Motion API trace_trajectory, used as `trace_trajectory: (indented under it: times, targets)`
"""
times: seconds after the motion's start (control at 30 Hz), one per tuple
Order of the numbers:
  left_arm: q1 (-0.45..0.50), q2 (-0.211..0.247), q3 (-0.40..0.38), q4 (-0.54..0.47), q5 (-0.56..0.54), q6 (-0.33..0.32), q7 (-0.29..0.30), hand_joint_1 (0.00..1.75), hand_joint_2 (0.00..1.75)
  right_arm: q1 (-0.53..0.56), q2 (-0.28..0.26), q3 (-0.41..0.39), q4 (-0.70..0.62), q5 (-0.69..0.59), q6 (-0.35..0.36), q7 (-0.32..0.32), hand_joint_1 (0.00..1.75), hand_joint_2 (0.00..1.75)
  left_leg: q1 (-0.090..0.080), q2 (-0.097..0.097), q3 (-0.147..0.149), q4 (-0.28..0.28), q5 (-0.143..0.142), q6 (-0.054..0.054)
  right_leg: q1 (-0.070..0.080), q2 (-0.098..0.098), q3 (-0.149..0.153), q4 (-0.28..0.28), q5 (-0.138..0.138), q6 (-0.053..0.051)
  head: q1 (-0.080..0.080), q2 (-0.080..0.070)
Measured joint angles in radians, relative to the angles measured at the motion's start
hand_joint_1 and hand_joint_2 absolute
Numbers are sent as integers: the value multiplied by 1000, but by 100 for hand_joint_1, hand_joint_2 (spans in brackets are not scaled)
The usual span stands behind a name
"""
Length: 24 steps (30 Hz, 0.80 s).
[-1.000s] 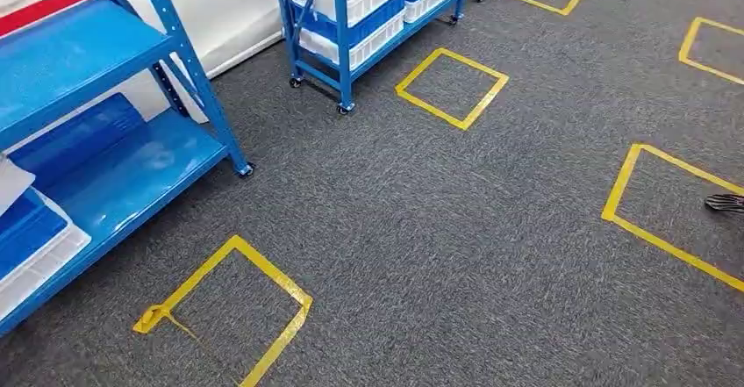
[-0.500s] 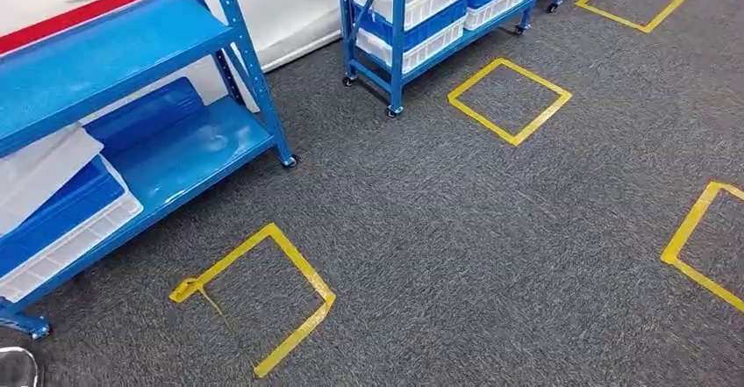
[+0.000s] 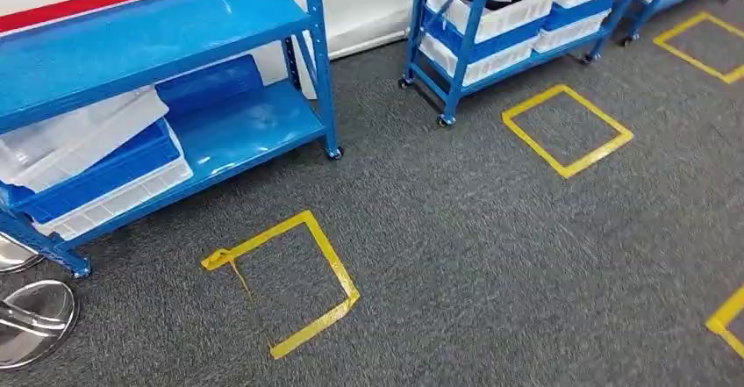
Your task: Take the parts from the cabinet and place them on the table.
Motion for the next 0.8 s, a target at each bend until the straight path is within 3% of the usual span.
trace_trajectory:
  times: [0.07,0.1,0.13,0.2,0.23,0.27,0.3,0.37,0.4,0.43,0.47,0.5,0.57,0.6,0.63,0.67,0.7,0.73,0.77,0.8]
  targets:
    - [-1,-6,0,0,9,-4,-1,0,0,15,-22,0,1,-10,-13,-77,0,0,-4,-25,1,0,0,4,0,6,-71,131,-45,4,2,0]
    - [0,-8,2,0,11,-8,0,0,0,17,-29,0,1,-13,-19,-88,0,0,-5,-41,1,1,-1,6,0,6,-92,159,-40,4,3,0]
    - [0,-9,2,0,10,-12,1,0,0,18,-32,0,1,-20,-24,-92,0,0,-5,-53,1,4,-2,6,-1,5,-90,144,-18,3,2,0]
    - [0,-11,2,1,-2,-24,3,0,0,21,-34,0,1,-33,-31,-85,0,0,-3,-86,2,15,-6,1,-10,14,-35,6,83,4,3,0]
    - [-1,-13,2,1,-11,-28,3,0,0,23,-35,0,1,-38,-35,-80,0,0,-2,-94,1,20,-9,-2,-15,32,-11,-53,115,5,3,0]
    - [-3,-13,2,1,-30,-32,3,0,0,28,-35,0,1,-51,-43,-74,0,0,-5,-105,-9,30,-12,-9,-16,86,-1,-85,93,6,3,0]
    - [-5,-13,2,1,-51,-37,1,0,0,29,-35,-2,1,-63,-46,-68,0,0,-4,-120,-16,35,-11,-12,-21,81,-4,-88,97,-1,1,0]
    - [-4,-16,-5,1,-96,-41,-1,0,0,32,-35,-12,1,-104,-62,-51,0,0,-2,-136,-18,28,-6,-20,-13,63,-2,-89,96,-9,2,0]
    - [-3,-18,-12,1,-124,-42,-1,0,0,32,-34,-21,1,-126,-71,-42,0,0,-1,-147,-20,28,-5,-27,-15,51,4,-93,99,-16,3,0]
    - [-3,-19,-21,1,-144,-42,-1,0,0,35,-31,-31,1,-148,-80,-33,0,0,-1,-137,-25,35,-9,-28,-21,35,11,-99,103,-23,3,0]
    - [-1,-24,-27,1,-154,-39,3,0,0,39,-34,-40,2,-163,-85,-28,0,0,-8,-75,-39,71,-33,-33,-19,25,14,-102,102,-26,-3,0]
    - [-2,-24,-29,4,-161,-37,4,0,0,42,-33,-48,2,-173,-87,-27,0,0,-8,-46,-72,136,-71,-38,-17,10,14,-102,102,-32,-9,0]
    - [-9,-24,-29,4,-168,-34,4,0,0,48,-34,-54,2,-178,-89,-26,0,0,-7,-27,-153,298,-137,-44,-13,-25,14,-102,98,-36,-8,0]
    - [-15,-24,-30,4,-169,-34,3,0,0,50,-34,-56,2,-178,-89,-25,0,0,-7,-25,-175,342,-144,-45,-12,-40,15,-102,96,-37,-9,0]
    - [-16,-25,-34,4,-169,-34,3,0,0,51,-34,-61,2,-178,-89,-24,0,0,-7,-24,-175,340,-129,-45,-11,-52,17,-102,94,-37,-9,0]
    - [-14,-25,-42,4,-170,-34,2,0,0,51,-34,-66,2,-179,-89,-24,0,0,-7,-21,-148,287,-91,-42,-11,-66,21,-102,90,-36,-8,0]
    - [-12,-25,-46,5,-169,-34,3,0,0,51,-34,-69,3,-179,-89,-22,0,0,-7,-14,-102,202,-46,-38,-11,-75,26,-102,86,-35,-9,0]
    - [-11,-25,-46,6,-169,-34,3,0,0,51,-34,-70,3,-179,-89,-21,0,0,-8,5,-60,122,-12,-33,-11,-83,31,-102,83,-33,-9,0]
    - [-12,-27,-47,6,-169,-34,4,0,0,52,-34,-72,3,-179,-89,-21,0,0,-15,64,-28,51,-8,-26,-8,-91,35,-103,79,-28,-9,0]
    - [-15,-27,-47,8,-170,-34,3,0,0,52,-34,-72,3,-179,-88,-21,0,0,-28,72,-19,36,-15,-17,0,-98,34,-100,73,-21,-9,0]
